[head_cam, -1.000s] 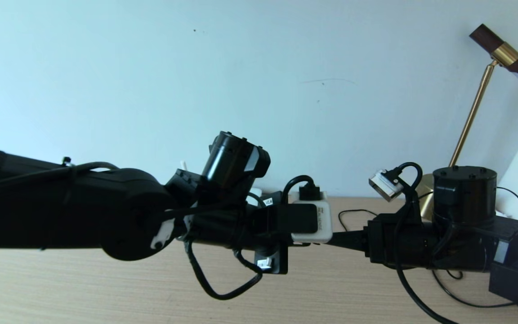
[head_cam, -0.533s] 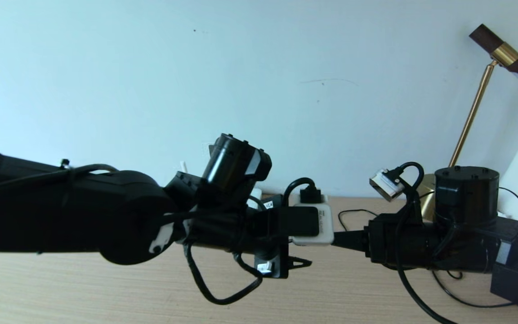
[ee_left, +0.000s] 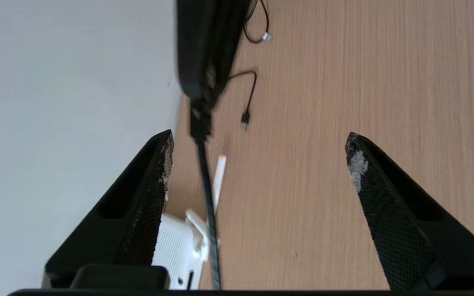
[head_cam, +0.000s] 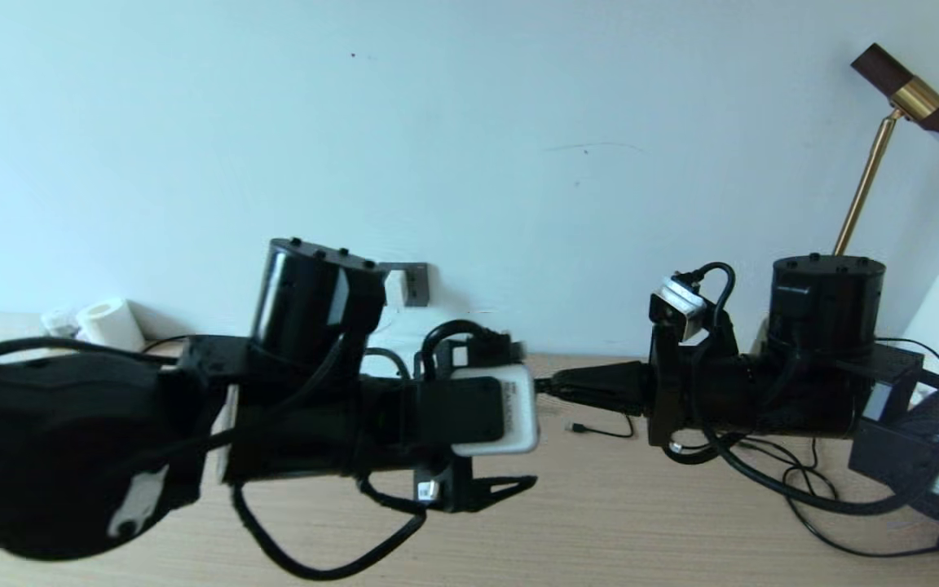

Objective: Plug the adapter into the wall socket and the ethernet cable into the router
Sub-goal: Hand it to the other hand

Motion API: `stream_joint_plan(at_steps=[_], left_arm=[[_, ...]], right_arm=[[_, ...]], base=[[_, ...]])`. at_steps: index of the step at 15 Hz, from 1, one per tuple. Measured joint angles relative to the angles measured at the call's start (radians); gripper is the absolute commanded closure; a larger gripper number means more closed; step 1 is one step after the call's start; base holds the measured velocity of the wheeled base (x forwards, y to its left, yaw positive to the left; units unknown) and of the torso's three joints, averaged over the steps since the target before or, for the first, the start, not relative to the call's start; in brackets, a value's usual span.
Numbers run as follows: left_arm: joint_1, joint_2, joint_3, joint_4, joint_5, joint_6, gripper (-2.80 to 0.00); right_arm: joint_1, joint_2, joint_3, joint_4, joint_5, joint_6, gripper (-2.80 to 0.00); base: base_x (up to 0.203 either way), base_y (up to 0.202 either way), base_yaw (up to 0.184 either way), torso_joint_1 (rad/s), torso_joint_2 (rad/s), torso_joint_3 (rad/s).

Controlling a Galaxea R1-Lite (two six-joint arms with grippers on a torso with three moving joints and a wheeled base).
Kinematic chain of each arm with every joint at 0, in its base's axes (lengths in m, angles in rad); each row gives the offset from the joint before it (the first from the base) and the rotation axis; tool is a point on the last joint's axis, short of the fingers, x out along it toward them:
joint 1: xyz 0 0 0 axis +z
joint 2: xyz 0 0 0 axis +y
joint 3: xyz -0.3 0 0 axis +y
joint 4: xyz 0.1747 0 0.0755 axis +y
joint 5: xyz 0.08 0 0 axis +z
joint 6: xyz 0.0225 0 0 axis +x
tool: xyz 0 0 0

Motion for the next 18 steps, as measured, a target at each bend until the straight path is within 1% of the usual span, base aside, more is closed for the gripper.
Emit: stream_joint_plan(at_steps=[1, 3, 5, 6, 7, 8, 9, 10, 12, 15, 16, 18], left_arm=[[0.014, -0.025, 0.053, -0.049, 0.000, 0.009, -2.80], [0.058, -0.054, 0.138, -0.204, -0.005, 0.045, -2.80], [0.093, -0.056, 0.188, -0.347, -0.020, 0.064, -2.80], [0.103, -0.056, 0.204, -0.384, -0.022, 0.080, -2.80], [0.114, -0.058, 0.213, -0.400, -0.023, 0.097, -2.80], [0.128, -0.062, 0.228, -0.417, -0.025, 0.108, -2.80], [0.138, -0.069, 0.247, -0.444, -0.027, 0.110, -2.80], [0.143, -0.078, 0.268, -0.465, -0.029, 0.111, -2.80], [0.148, -0.102, 0.311, -0.482, -0.029, 0.117, -2.80], [0.150, -0.113, 0.325, -0.500, -0.028, 0.151, -2.80], [0.150, -0.113, 0.325, -0.501, -0.027, 0.162, -2.80], [0.150, -0.113, 0.322, -0.501, -0.027, 0.163, -2.80]], right_arm=[[-0.004, 0.019, -0.019, 0.001, 0.014, 0.061, 0.00], [-0.020, 0.048, -0.043, 0.007, 0.074, 0.168, 0.00], [-0.036, 0.064, -0.054, 0.008, 0.125, 0.244, 0.00], [-0.040, 0.069, -0.060, 0.008, 0.133, 0.278, 0.00], [-0.040, 0.073, -0.070, 0.009, 0.150, 0.310, 0.00], [-0.040, 0.078, -0.085, 0.010, 0.187, 0.344, 0.00], [-0.040, 0.083, -0.104, 0.008, 0.223, 0.378, 0.00], [-0.037, 0.090, -0.118, 0.006, 0.238, 0.394, 0.00], [-0.027, 0.109, -0.156, 0.006, 0.243, 0.408, 0.00], [0.026, 0.134, -0.186, 0.003, 0.243, 0.471, 0.00], [0.041, 0.139, -0.188, 0.004, 0.243, 0.475, 0.00], [0.069, 0.144, -0.194, 0.004, 0.243, 0.482, 0.00]], base=[[0.000, 0.000, 0.000, 0.000, 0.00, 0.000], [0.000, 0.000, 0.000, 0.000, 0.00, 0.000], [0.000, 0.000, 0.000, 0.000, 0.00, 0.000], [0.000, 0.000, 0.000, 0.000, 0.00, 0.000], [0.000, 0.000, 0.000, 0.000, 0.00, 0.000], [0.000, 0.000, 0.000, 0.000, 0.00, 0.000], [0.000, 0.000, 0.000, 0.000, 0.00, 0.000], [0.000, 0.000, 0.000, 0.000, 0.00, 0.000], [0.000, 0.000, 0.000, 0.000, 0.00, 0.000], [0.000, 0.000, 0.000, 0.000, 0.00, 0.000], [0.000, 0.000, 0.000, 0.000, 0.00, 0.000], [0.000, 0.000, 0.000, 0.000, 0.00, 0.000]])
